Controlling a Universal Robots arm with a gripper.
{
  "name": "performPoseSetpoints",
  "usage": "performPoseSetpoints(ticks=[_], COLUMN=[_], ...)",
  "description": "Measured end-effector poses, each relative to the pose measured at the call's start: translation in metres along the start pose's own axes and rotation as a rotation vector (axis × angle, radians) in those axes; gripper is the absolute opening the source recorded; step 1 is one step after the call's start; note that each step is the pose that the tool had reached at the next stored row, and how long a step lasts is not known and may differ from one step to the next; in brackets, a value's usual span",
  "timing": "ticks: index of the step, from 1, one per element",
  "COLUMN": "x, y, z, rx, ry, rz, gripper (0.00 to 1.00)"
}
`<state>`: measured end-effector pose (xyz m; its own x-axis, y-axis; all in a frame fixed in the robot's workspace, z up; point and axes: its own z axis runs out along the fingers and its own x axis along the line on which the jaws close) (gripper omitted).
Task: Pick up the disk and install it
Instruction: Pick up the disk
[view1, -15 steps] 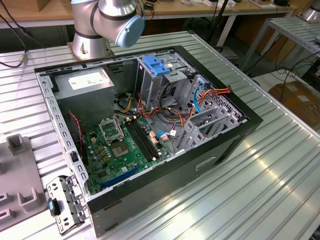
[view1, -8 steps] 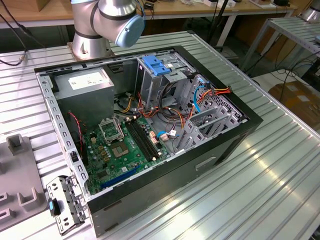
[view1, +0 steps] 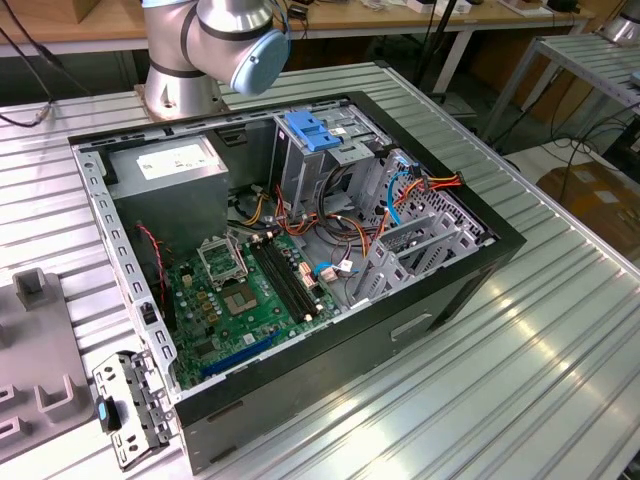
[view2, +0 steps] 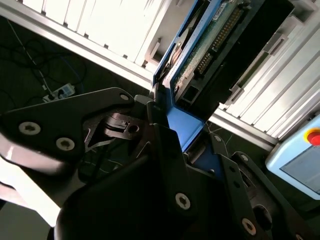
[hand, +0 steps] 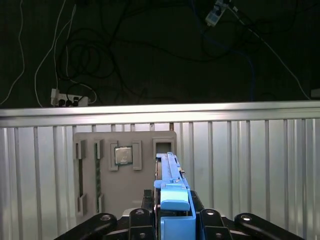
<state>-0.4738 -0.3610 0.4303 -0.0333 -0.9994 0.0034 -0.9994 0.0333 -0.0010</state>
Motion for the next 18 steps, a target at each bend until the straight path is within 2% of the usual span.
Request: performPoseSetpoints(ticks=[5,15,18], x=[0.0,0.0001,0.0002], y=[0.0,0.0,-0.0001], z=[-0.009,-0.0222,-0.0525], rx=[-0.0002,-0.0006,-0.0025], ry=[0.0,0.0,-0.0028], rz=[0.0,0.0,0.0], gripper=[0.37,0.37,0.37])
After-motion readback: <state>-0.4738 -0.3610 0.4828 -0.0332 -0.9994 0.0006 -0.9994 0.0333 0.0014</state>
